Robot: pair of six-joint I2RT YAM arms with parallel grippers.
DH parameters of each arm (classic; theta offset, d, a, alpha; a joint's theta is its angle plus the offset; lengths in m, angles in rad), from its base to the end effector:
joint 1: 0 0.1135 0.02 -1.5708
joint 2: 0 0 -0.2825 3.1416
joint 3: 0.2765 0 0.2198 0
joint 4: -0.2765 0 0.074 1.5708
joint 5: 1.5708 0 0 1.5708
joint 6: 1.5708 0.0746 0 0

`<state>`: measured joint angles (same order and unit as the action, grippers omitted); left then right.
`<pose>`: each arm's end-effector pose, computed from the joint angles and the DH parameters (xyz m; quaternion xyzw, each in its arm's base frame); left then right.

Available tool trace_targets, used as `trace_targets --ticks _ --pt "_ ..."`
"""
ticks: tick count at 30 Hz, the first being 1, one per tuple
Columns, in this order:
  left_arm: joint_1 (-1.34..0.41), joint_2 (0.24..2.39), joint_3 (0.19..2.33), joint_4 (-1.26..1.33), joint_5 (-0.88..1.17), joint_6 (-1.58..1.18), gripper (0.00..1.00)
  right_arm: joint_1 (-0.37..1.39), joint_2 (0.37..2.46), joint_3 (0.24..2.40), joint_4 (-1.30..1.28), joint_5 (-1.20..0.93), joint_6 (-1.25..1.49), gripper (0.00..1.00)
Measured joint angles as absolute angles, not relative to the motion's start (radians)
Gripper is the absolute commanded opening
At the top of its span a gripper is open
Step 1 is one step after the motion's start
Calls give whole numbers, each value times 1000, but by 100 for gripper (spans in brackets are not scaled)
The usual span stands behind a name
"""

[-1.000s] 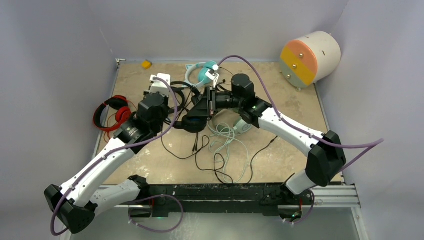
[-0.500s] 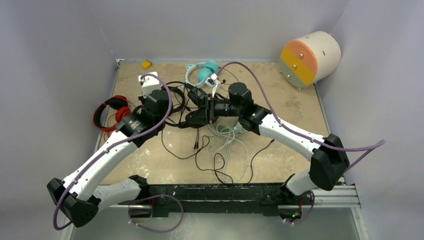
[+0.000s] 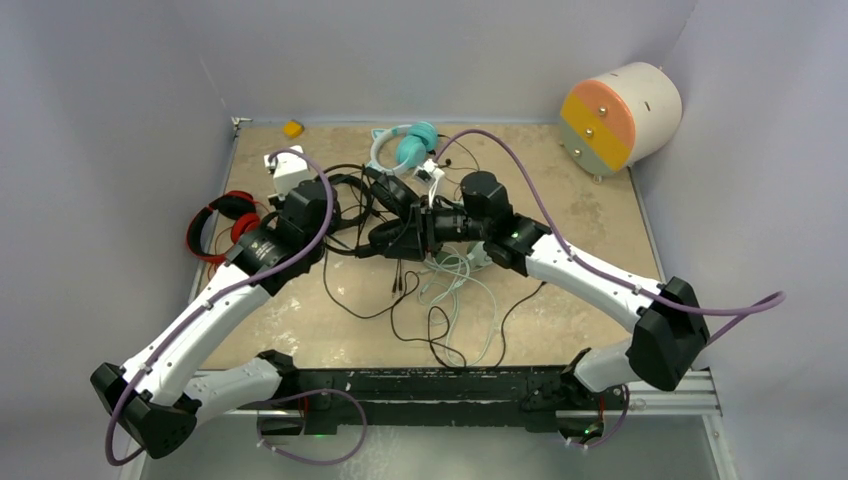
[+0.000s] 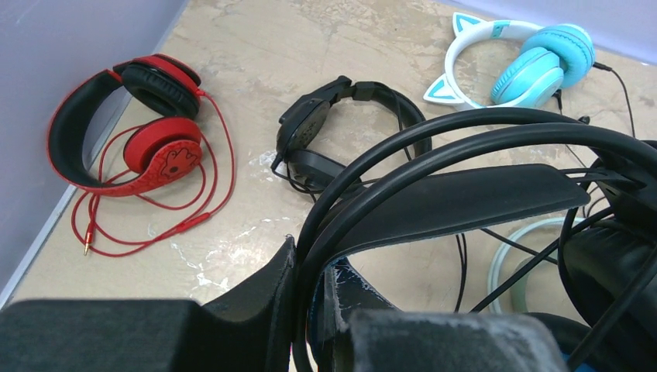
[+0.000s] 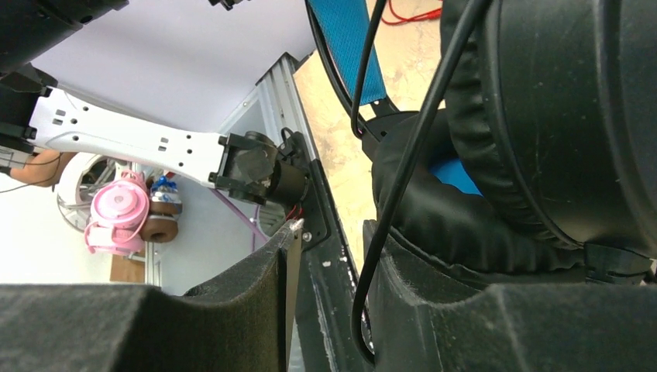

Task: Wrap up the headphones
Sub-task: Wrap the headphones cable around the headphones.

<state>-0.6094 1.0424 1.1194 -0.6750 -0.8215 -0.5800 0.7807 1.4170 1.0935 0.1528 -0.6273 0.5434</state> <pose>0.1846 -0.0622 0.3633 -0.1747 0.8131 0.0523 0.5528 0.2027 0.2625 0.3595 -0.2835 0.6989 0.5628 0.3383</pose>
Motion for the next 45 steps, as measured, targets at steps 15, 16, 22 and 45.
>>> trace_targets --ticks 15,16,22,45 --pt "-596 969 1127 -511 -772 -357 0 788 1428 1246 -185 -601 241 42" --pt "-596 970 1128 -512 -770 -358 0 788 1428 1246 -183 -606 238 42" --pt "-590 1012 1167 -571 -747 -440 0 788 1374 1142 -50 -631 254 49" --pt "-312 1389 1525 -1028 -244 -731 0 790 1235 752 377 -431 324 90"
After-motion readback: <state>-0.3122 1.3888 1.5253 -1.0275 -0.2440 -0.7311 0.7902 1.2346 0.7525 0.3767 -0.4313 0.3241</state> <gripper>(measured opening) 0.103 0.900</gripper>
